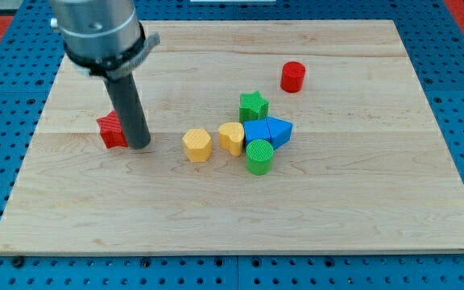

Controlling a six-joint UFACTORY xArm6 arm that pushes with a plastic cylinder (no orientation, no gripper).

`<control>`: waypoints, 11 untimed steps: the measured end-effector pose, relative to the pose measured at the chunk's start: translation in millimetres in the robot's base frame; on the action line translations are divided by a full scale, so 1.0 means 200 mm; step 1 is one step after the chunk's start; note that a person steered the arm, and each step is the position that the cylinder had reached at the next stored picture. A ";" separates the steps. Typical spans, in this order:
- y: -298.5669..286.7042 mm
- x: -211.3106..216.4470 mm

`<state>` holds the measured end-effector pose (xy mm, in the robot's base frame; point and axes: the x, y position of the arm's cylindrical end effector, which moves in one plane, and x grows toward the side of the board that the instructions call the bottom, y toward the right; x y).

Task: Slide red star to top center

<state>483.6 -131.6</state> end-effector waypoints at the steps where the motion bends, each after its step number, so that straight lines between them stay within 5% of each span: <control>1: -0.20 -0.02; 2: -0.21 -0.36; 4: -0.40 -0.43; 6: 0.17 -0.87; 7: -0.15 -0.77; 8: -0.26 -0.90; 9: 0.12 -0.97; 11: 0.30 -1.03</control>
